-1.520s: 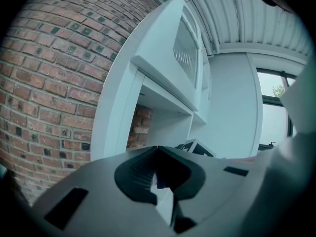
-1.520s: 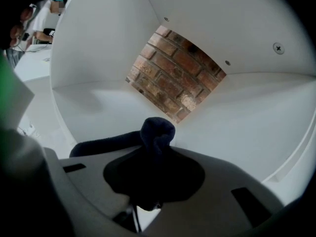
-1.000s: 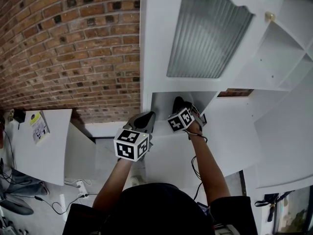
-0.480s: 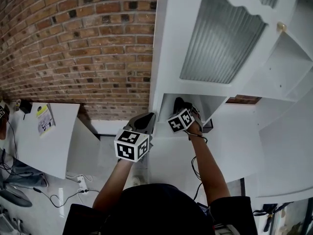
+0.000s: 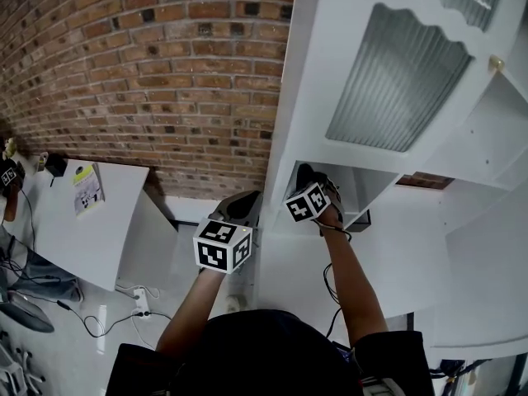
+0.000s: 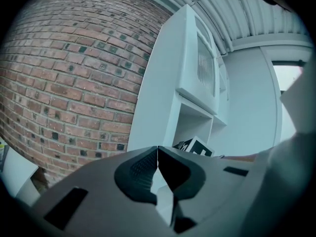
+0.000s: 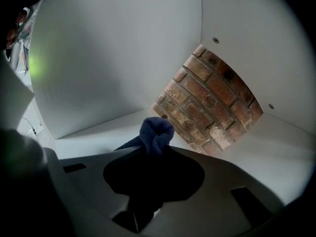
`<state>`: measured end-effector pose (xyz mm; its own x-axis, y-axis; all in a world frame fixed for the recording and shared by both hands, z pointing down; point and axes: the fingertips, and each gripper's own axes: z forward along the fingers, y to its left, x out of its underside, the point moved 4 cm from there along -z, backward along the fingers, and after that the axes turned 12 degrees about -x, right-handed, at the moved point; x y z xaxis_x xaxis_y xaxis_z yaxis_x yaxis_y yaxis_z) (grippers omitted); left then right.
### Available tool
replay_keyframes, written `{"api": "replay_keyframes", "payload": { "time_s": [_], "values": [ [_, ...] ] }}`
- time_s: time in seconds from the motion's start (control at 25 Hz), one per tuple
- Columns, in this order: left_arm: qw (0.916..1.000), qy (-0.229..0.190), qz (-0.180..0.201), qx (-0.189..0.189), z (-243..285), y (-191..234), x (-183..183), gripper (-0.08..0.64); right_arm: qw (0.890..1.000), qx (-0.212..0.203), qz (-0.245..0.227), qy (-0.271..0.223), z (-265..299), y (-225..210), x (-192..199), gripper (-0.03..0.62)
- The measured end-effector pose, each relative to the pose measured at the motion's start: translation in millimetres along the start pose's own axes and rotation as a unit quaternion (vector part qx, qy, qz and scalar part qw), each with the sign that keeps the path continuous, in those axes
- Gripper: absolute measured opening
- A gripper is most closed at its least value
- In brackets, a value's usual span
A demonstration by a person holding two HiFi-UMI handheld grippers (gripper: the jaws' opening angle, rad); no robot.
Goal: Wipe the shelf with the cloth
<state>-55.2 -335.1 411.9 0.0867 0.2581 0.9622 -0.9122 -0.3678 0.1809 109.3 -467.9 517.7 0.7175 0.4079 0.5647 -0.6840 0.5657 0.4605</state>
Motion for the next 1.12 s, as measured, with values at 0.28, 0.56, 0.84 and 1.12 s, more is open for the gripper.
{"api": "replay_keyframes", "payload": {
  "time_s": [0.28,0.56,0.84,1.12],
  "values": [
    [0.9999,0.001,-0.003,-0.012,-5.9,9.1,0.3,0.017,1.0,-0.013,-0.009,-0.015,2.3,6.3,-8.8,0.086],
    [0.9999,0.001,-0.003,-0.011,-6.7,7.6,2.3,0.017,0.999,-0.017,-0.021,-0.023,2.6,9.8,-10.4,0.086],
    [0.9999,-0.001,-0.005,-0.016,-7.0,9.9,1.6,0.017,0.998,-0.029,-0.048,-0.033,-2.3,20.5,-21.1,0.086],
    [0.9996,-0.003,-0.008,-0.026,-10.4,16.1,1.8,0.017,0.995,-0.035,-0.081,-0.045,-1.7,33.9,-34.3,0.086]
  ]
}}
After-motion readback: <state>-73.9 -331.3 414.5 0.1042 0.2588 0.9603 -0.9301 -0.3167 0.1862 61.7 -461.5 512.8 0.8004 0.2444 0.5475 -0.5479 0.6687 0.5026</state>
